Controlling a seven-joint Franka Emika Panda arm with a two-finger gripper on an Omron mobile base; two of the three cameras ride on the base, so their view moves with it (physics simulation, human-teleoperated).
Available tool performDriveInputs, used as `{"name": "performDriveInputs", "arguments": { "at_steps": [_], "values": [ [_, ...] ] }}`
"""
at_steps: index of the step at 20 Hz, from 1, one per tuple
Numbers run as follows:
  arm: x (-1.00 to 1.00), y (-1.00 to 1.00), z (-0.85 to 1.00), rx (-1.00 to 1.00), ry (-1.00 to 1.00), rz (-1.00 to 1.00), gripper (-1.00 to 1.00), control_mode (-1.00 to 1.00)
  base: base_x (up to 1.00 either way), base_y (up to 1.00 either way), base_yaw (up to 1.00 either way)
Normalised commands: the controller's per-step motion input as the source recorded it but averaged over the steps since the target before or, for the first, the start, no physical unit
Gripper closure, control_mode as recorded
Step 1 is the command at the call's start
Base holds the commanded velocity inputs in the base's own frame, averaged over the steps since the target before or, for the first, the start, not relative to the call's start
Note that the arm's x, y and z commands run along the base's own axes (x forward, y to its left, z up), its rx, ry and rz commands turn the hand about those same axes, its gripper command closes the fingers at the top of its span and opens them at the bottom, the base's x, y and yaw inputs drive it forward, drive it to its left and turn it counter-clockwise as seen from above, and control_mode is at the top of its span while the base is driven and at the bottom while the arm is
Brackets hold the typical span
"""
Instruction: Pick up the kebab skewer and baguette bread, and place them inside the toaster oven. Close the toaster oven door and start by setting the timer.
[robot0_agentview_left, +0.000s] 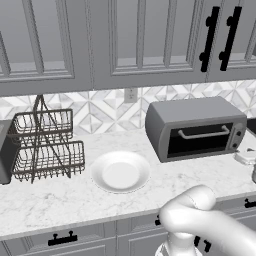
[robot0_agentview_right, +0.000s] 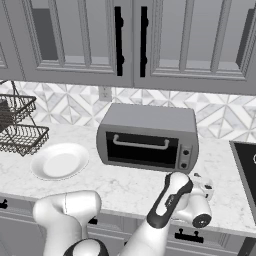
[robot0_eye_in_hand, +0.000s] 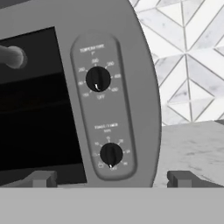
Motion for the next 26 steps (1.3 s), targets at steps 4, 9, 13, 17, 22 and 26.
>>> {"name": "performDriveInputs", "arguments": {
  "at_steps": [4, 9, 13, 17, 22, 26],
  "values": [
    [0.30, 0.04, -0.08, 0.00, 0.00, 0.00, -1.00, -1.00, 0.00, 0.00, 0.00],
    [0.16, 0.07, -0.01, 0.00, 0.00, 0.00, -1.00, -1.00, 0.00, 0.00, 0.00],
    [0.14, 0.02, 0.00, 0.00, 0.00, 0.00, -1.00, -1.00, 0.00, 0.00, 0.00],
    [0.13, 0.01, 0.00, 0.00, 0.00, 0.00, -1.00, -1.00, 0.00, 0.00, 0.00],
    [0.11, 0.06, 0.00, 0.00, 0.00, 0.00, -1.00, -1.00, 0.00, 0.00, 0.00],
    [0.04, 0.05, 0.00, 0.00, 0.00, 0.00, -1.00, -1.00, 0.00, 0.00, 0.00]
  ]
}}
